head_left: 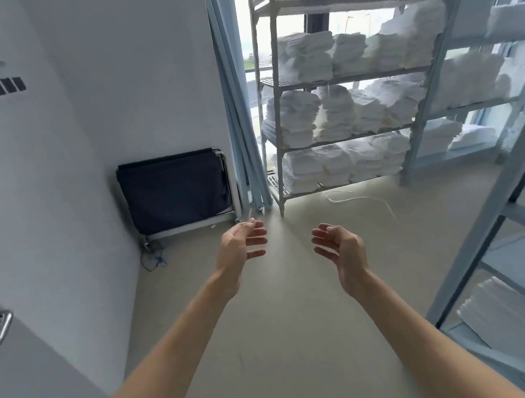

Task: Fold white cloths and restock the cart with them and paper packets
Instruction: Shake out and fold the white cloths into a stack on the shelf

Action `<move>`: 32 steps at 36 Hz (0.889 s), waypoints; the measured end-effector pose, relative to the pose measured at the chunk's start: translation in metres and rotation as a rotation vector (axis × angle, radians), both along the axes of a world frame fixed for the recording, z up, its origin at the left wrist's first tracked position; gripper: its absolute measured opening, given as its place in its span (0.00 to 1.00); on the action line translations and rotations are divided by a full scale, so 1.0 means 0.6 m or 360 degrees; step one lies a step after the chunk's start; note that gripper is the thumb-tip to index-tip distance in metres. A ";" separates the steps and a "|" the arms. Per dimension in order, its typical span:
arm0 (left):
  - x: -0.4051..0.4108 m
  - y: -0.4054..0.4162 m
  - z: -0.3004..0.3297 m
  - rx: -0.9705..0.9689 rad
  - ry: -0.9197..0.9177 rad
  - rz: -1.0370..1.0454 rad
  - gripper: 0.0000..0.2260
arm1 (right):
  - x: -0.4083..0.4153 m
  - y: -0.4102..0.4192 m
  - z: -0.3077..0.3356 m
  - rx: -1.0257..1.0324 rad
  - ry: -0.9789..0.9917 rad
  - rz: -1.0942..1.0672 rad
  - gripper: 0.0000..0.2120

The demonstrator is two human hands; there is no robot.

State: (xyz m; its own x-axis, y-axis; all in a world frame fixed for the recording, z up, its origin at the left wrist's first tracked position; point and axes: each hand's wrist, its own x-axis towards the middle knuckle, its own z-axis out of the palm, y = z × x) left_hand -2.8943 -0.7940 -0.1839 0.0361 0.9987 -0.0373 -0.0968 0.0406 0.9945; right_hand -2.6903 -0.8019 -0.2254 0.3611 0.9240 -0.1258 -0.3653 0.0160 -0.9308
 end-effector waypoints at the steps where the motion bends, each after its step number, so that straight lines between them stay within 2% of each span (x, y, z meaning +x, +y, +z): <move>1: 0.006 0.034 0.005 0.0005 0.0008 0.0007 0.14 | 0.009 0.036 0.002 0.0004 0.0008 0.0008 0.12; 9: 0.068 0.262 0.024 0.0040 0.0019 0.0065 0.13 | 0.087 0.261 0.026 0.0021 0.0001 0.0032 0.12; 14: 0.141 0.382 0.009 0.0003 0.0005 -0.0011 0.13 | 0.146 0.367 0.013 -0.0002 -0.0023 0.0009 0.12; 25: 0.370 0.698 -0.045 -0.0081 -0.0085 -0.0329 0.12 | 0.359 0.612 -0.022 -0.0024 -0.0106 -0.0273 0.12; 32: 0.553 0.910 -0.041 -0.0134 -0.0151 -0.0617 0.11 | 0.525 0.749 -0.011 -0.0098 -0.0241 -0.0548 0.12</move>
State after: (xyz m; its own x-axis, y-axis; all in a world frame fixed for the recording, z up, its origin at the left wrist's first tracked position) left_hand -2.5625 -0.2479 -0.2086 0.4166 0.9040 -0.0965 -0.1498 0.1729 0.9735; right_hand -2.3756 -0.3525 -0.2317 0.6681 0.7375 -0.0988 -0.2064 0.0561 -0.9769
